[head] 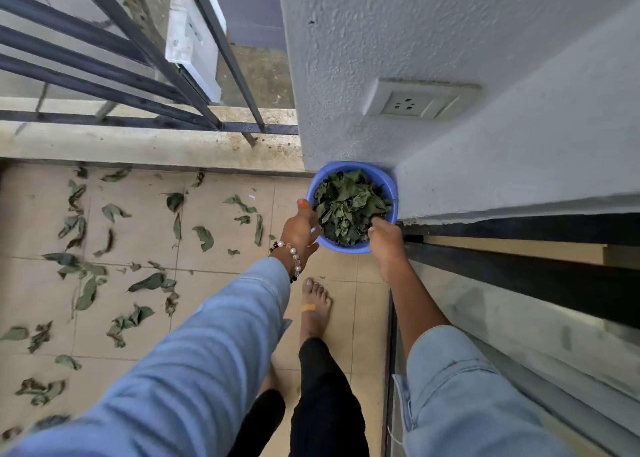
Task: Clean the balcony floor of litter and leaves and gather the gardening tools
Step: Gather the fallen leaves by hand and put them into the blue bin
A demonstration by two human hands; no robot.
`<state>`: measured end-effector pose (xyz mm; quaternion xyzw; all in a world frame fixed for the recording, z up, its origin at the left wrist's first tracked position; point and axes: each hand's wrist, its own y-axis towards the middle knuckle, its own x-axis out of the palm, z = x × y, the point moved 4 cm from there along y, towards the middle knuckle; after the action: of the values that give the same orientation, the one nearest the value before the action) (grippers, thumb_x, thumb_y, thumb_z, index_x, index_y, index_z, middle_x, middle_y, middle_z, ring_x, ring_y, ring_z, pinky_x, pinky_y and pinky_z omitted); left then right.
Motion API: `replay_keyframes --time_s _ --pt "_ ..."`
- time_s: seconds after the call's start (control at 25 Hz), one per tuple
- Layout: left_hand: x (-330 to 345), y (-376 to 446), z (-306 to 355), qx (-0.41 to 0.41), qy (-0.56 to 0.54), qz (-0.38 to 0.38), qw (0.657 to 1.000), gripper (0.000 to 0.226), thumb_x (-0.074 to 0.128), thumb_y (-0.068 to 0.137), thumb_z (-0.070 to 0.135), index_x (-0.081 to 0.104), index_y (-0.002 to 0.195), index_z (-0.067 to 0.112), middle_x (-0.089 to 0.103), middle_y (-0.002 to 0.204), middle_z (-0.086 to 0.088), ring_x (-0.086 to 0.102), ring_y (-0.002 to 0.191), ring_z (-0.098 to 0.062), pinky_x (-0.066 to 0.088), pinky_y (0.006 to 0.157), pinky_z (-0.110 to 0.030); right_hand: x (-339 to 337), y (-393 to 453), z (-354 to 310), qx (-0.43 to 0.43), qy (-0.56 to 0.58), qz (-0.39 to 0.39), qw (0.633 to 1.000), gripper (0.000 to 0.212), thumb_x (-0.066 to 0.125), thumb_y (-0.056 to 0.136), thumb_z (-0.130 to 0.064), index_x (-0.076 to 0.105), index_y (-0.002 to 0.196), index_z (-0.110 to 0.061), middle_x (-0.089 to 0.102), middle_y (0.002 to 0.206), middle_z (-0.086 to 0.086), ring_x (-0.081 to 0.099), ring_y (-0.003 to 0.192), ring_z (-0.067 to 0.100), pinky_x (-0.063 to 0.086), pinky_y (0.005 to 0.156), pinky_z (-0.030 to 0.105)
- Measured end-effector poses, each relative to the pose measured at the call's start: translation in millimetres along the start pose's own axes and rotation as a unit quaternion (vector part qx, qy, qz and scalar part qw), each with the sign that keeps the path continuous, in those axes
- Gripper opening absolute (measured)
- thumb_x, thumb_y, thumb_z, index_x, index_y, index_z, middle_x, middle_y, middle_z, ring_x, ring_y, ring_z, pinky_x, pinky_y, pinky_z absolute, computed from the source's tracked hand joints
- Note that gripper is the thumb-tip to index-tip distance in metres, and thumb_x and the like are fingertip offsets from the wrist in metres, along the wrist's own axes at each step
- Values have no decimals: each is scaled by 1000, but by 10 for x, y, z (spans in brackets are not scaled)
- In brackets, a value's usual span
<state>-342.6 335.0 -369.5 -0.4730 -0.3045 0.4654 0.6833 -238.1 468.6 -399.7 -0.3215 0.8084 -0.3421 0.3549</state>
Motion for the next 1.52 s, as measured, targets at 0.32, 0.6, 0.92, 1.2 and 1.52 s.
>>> replay_keyframes --time_s 0.32,0.6,0.92,1.2,1.52 --pt "-611 -1484 126 190 281 44 940 21 52 94 24 70 90 16 73 85 -9 69 81 -30 55 76 -32 -3 -1606 -436 -37 9 -30 999 19 49 93 -10 67 87 -7 65 83 10 57 70 21 45 61 30" --pt "-1739 -2971 -20 291 502 157 799 28 47 97 25 67 115 14 67 112 -16 60 106 -36 47 86 -38 246 -3319 -883 -259 -251 13 933 24 47 95 -16 66 83 -8 67 91 19 61 88 32 38 68 30" --pt "-2832 -3821 -792 211 538 288 763 38 43 96 26 48 134 19 57 129 -9 51 119 -33 43 94 -43 789 -4354 -757 -451 -499 -22 740 26 45 96 -26 67 99 -12 64 104 10 55 105 31 42 86 40" --pt "-3218 -4244 -1716 132 421 353 825 42 43 97 26 43 138 18 54 133 -11 49 122 -33 43 95 -44 1232 -4858 -447 -508 -578 -122 627 30 43 97 -30 64 108 -11 60 112 10 48 114 31 37 93 43" --pt "-3854 -4666 -3024 44 268 410 871 44 45 96 27 44 139 19 51 134 -12 48 123 -33 43 99 -44 2109 -5804 273 -549 -645 -228 480 33 42 98 -33 62 113 -12 58 120 11 44 120 31 34 97 45"
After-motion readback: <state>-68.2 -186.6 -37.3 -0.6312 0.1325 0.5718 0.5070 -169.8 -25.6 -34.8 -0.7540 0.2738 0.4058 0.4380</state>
